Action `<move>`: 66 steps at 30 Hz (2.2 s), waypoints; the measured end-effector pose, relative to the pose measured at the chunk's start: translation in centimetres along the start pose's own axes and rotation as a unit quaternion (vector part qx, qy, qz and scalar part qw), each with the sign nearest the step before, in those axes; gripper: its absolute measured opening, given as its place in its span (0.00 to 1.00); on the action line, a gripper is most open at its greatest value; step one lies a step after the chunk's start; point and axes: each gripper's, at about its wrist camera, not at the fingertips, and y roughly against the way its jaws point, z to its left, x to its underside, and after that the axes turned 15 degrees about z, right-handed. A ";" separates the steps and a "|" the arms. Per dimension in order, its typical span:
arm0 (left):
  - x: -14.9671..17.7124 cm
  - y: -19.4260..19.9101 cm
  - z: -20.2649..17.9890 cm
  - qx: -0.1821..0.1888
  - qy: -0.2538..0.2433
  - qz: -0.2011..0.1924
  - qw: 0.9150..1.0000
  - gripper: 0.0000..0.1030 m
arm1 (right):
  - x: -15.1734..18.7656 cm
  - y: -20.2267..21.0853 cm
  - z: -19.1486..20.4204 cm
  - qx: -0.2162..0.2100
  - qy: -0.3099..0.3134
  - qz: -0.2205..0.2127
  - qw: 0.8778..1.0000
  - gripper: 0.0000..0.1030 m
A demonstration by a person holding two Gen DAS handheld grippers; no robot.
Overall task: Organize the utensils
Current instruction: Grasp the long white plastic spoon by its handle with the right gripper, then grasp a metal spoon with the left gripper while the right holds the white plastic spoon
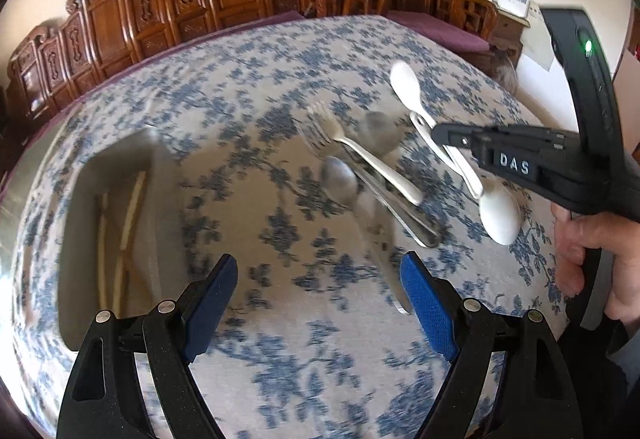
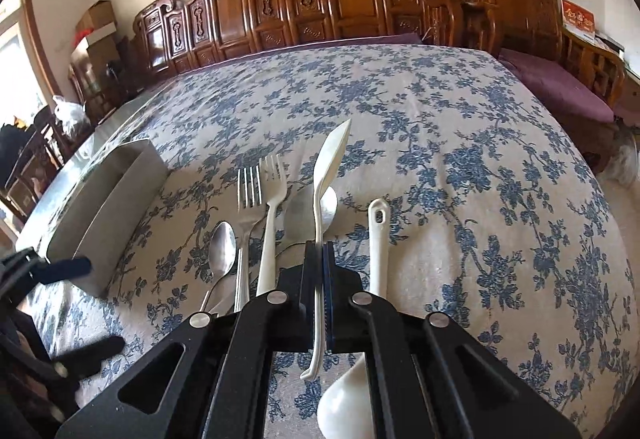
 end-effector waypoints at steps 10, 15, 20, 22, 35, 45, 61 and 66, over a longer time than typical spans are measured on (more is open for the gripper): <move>-2.0 -3.0 -2.0 -0.002 0.000 0.037 0.999 0.60 | 0.3 0.6 -0.4 -0.002 -0.004 -0.008 1.000 0.04; -3.4 -4.6 -1.4 0.007 0.018 0.060 0.998 0.39 | 0.3 0.8 -0.7 -0.007 -0.009 -0.011 1.000 0.04; -4.2 -5.3 -1.3 0.021 0.028 0.065 0.997 0.27 | 0.3 0.9 -0.8 -0.010 -0.013 -0.013 1.000 0.04; -4.4 -5.3 -1.7 0.021 0.023 0.066 0.997 0.21 | 0.3 1.0 -0.7 -0.011 -0.012 -0.013 1.000 0.04; -5.0 -5.6 -0.3 0.031 0.049 0.076 0.995 0.18 | 0.2 0.9 -0.4 -0.011 -0.009 -0.013 1.000 0.04; -6.0 -6.1 -1.1 0.000 0.027 0.092 0.995 0.09 | 0.2 1.0 -0.4 -0.012 -0.008 -0.014 1.000 0.04; -4.6 -3.6 -1.2 -0.018 -0.009 0.064 0.998 0.01 | 0.3 1.0 0.1 -0.014 -0.003 -0.013 1.000 0.04; -4.3 -1.7 0.1 -0.014 0.001 0.045 0.999 0.01 | 0.4 1.1 1.1 -0.018 0.011 -0.013 1.000 0.04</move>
